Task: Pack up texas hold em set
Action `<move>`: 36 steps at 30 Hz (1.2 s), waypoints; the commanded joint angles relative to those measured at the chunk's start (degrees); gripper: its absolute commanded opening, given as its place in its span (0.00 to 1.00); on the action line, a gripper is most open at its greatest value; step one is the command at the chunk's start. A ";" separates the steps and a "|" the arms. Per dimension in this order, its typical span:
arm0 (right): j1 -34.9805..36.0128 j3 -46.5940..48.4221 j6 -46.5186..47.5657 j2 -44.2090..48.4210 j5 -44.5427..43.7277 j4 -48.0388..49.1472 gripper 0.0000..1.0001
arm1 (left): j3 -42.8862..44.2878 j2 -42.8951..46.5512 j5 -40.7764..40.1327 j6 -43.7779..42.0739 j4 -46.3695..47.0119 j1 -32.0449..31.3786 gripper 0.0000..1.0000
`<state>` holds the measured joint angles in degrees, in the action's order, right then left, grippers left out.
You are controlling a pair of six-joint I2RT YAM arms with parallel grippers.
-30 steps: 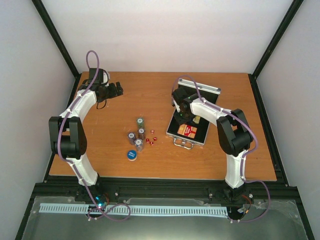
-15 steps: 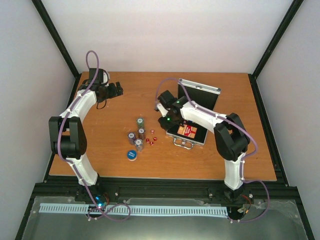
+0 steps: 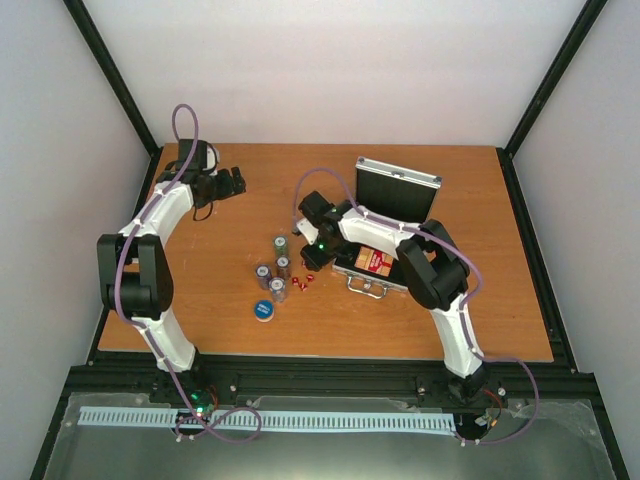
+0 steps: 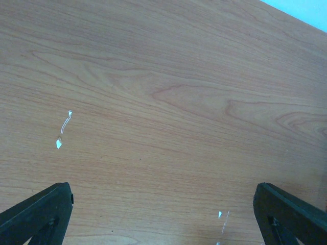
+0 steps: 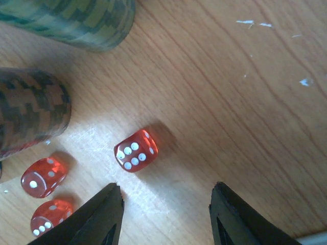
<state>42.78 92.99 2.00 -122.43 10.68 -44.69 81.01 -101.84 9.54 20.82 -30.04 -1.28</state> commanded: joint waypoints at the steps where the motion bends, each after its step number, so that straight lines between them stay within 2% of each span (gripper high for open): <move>1: 0.41 2.17 1.85 -1.93 0.88 1.23 0.48 | 0.32 2.52 -0.24 0.07 -0.02 0.60 1.00; 12: 1.83 5.66 2.70 -5.96 1.27 0.89 0.47 | 0.63 1.99 -0.47 -0.21 -0.11 0.62 1.00; 19: 1.95 6.75 2.73 -7.20 0.67 -0.05 0.32 | 1.02 1.46 -0.67 -0.66 -0.37 0.58 1.00; 25: 1.95 6.37 2.58 -6.14 -2.94 -1.01 0.12 | 1.63 0.80 -0.69 -0.84 -0.59 0.68 1.00; 36: 1.54 7.40 0.84 2.94 -6.82 -3.62 0.10 | 2.22 0.22 -0.26 -1.00 -0.50 0.73 1.00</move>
<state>44.34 99.09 3.79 -126.43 6.61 -46.33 81.03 -101.21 9.21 20.75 -30.11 -1.28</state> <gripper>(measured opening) 0.145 0.997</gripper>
